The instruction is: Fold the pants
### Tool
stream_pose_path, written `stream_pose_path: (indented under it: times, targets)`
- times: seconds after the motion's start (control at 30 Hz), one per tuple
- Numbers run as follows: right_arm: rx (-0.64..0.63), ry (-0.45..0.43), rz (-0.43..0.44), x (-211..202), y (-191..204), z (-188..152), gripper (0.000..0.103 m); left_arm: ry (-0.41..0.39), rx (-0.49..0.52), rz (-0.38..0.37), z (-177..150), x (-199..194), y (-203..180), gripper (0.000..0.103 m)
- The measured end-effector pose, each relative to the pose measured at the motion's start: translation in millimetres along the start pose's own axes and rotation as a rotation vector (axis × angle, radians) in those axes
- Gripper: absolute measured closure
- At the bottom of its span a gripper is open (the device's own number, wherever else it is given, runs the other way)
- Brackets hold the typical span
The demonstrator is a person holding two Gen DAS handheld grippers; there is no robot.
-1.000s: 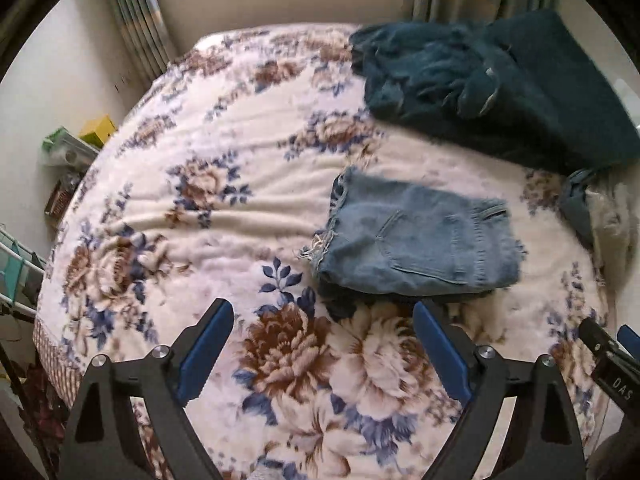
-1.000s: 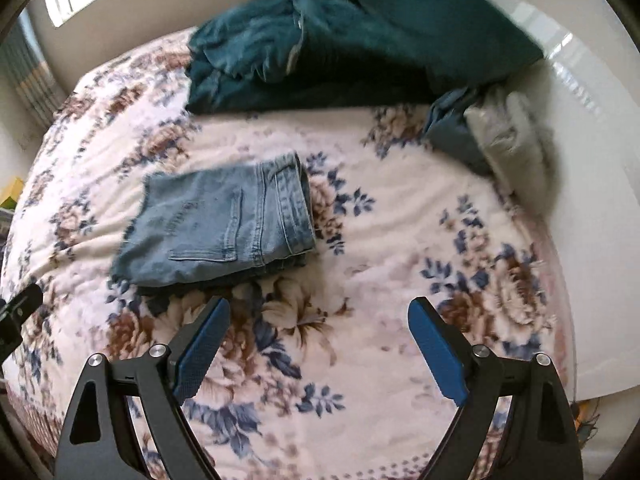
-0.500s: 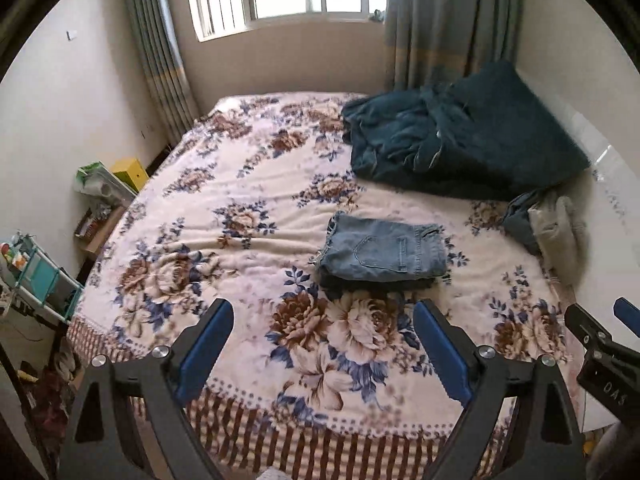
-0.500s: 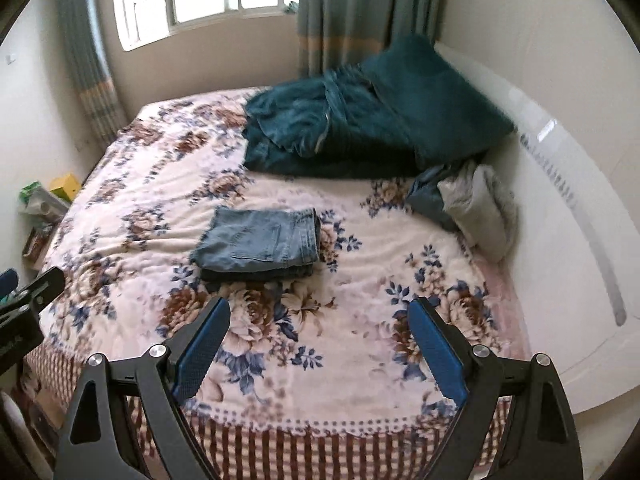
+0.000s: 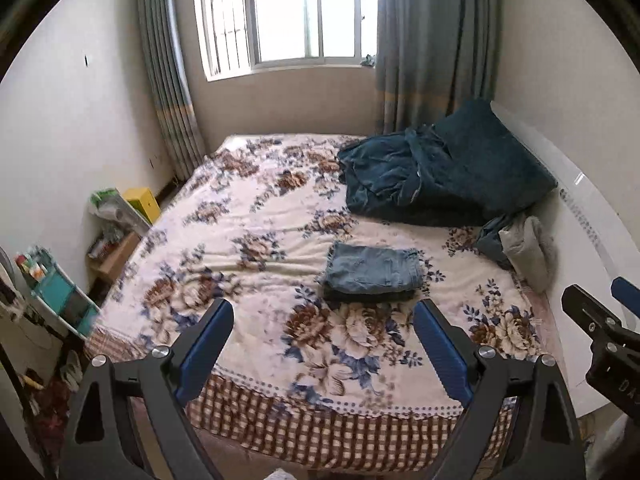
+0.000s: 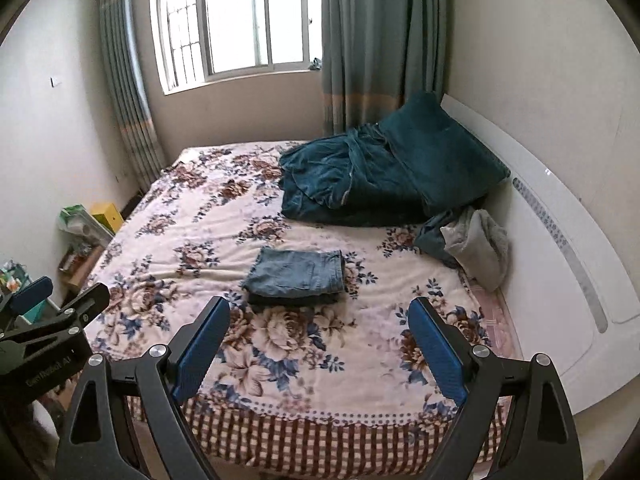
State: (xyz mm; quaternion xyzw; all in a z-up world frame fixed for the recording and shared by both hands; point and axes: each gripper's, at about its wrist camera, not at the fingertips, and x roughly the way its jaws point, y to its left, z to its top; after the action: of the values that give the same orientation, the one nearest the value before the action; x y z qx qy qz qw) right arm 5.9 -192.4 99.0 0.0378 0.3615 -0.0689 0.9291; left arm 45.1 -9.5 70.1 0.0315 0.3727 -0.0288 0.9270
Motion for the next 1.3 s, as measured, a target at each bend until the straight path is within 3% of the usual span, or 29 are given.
stream_pose_path:
  times: [0.2,0.27,0.33,0.5,0.93,1.3]
  targets:
    - [0.005,-0.023,0.02,-30,6,0,0.01,-0.05,0.013,0.005,-1,-24,5,0.011]
    - [0.008,-0.037,0.018,-34,6,2,0.007,-0.063,0.003,0.007,-2,-28,8,0.0]
    - [0.005,-0.048,0.006,-31,5,3,0.004,-0.068,-0.004,0.007,-1,-27,8,0.0]
    - [0.02,-0.052,-0.034,-6,0,9,0.004,-0.082,-0.015,0.016,2,-13,7,0.0]
    - [0.044,-0.007,-0.093,73,-8,19,0.003,-0.028,0.014,0.073,9,44,-3,0.0]
    - [0.04,0.022,-0.105,97,-6,17,0.003,-0.007,0.034,0.079,14,58,-7,0.0]
